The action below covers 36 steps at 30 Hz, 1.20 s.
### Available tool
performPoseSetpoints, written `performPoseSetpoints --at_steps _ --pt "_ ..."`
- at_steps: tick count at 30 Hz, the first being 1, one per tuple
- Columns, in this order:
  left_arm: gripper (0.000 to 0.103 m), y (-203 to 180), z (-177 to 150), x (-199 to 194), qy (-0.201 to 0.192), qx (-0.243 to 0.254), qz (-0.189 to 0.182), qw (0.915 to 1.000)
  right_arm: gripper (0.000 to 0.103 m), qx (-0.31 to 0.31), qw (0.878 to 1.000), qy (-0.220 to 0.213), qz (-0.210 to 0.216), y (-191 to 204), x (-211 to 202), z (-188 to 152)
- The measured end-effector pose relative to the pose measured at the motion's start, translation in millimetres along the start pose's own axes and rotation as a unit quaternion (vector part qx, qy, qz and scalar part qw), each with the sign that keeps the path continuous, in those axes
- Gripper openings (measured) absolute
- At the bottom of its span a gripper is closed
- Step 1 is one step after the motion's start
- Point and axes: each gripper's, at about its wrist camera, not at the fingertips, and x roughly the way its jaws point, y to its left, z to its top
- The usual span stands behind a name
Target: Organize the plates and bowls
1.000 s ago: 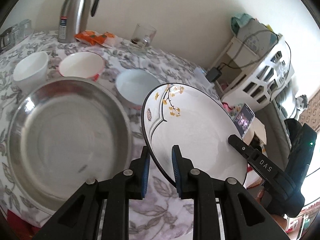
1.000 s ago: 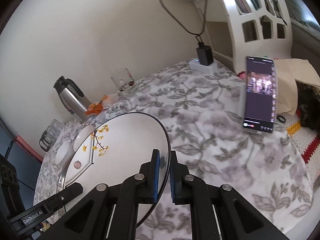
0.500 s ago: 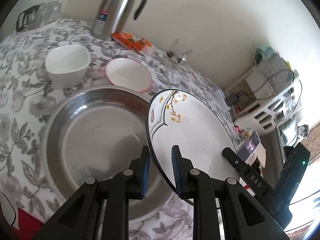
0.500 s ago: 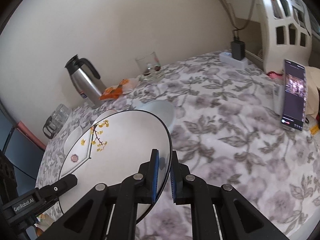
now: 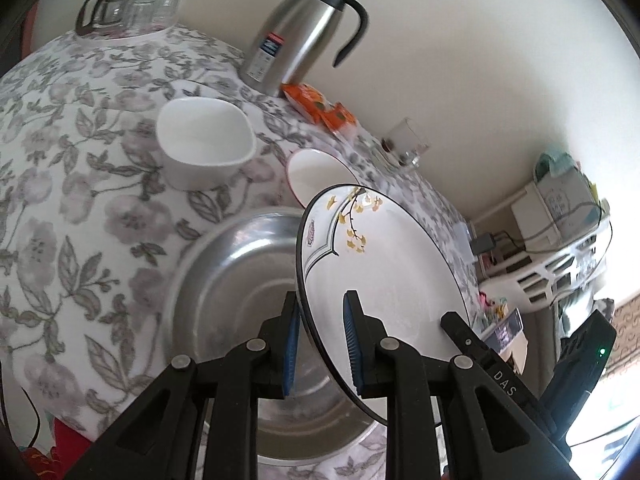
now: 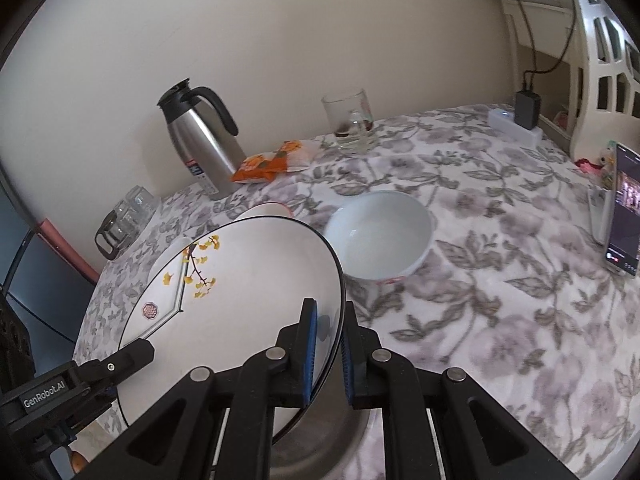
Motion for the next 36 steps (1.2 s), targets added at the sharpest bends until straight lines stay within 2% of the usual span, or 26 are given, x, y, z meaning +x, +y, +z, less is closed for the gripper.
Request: performPoseSetpoints --at_steps 6,13,18,23,29,36 --pt "0.022 21.8 9.7 -6.3 -0.007 -0.023 0.004 0.9997 0.012 -0.008 1.000 0.004 0.007 22.7 8.9 -0.8" --pt "0.022 32.5 13.7 -5.7 -0.002 -0.034 0.007 0.9994 0.012 -0.012 1.000 0.006 0.009 30.3 15.5 -4.4" --pt "0.022 31.6 10.6 4.0 0.020 -0.028 0.019 0.9992 0.012 -0.005 1.000 0.017 0.004 21.4 22.1 -11.3" --pt "0.022 31.6 2.0 18.9 0.051 -0.023 0.046 0.9974 0.012 -0.013 0.999 0.036 -0.017 15.0 31.9 -20.9" --pt "0.022 29.8 -7.1 25.4 0.067 -0.013 0.056 0.9961 0.012 -0.019 0.998 0.046 -0.033 9.1 33.3 -27.0" --pt "0.022 35.7 -13.0 37.6 0.094 -0.024 0.066 0.9931 0.012 -0.028 0.997 0.059 -0.045 8.7 38.1 -31.2"
